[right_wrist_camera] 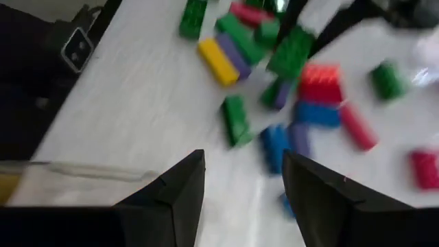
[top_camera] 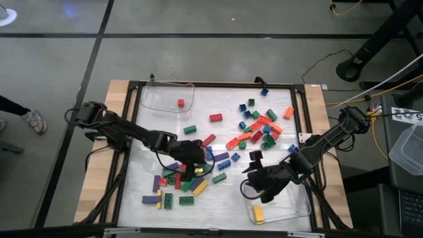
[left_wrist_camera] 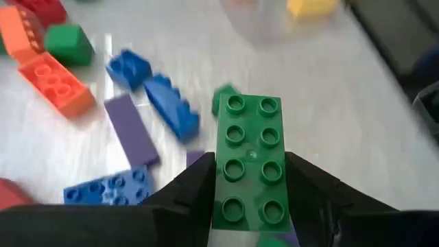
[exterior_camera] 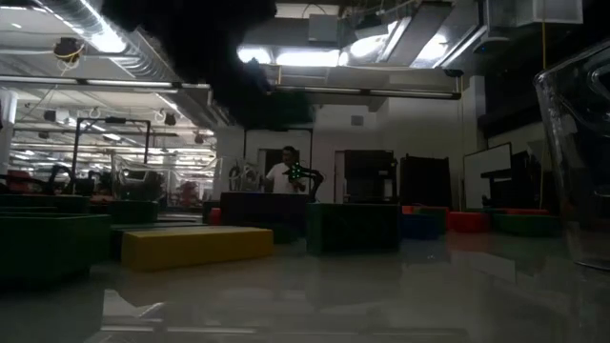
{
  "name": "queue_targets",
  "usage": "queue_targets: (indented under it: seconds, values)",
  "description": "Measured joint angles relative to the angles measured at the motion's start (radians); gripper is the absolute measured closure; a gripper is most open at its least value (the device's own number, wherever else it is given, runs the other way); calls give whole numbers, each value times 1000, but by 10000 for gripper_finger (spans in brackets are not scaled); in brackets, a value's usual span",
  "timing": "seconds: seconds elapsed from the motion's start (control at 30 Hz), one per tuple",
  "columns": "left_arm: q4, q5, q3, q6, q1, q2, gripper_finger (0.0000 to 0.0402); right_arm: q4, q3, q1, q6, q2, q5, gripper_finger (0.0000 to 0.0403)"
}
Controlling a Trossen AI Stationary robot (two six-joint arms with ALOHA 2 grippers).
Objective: Sort blocks by size
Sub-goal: Put the rectangular green game piece into the bottom transparent bin
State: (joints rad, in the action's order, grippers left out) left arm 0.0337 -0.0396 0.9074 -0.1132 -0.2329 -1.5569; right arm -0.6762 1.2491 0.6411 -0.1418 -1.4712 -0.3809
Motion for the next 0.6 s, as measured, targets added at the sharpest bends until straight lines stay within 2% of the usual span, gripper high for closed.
queue_targets:
  seconds: [0.17,0.37,0.6]
  values:
    - [-94,-10,19,-92,8,1,267,71,0,0,198,0,-72,210]
    - [-286,-57,21,-162,13,1,263,122,0,0,370,0,-130,210]
    - [-411,-67,22,-169,12,1,262,193,0,0,520,0,-234,210]
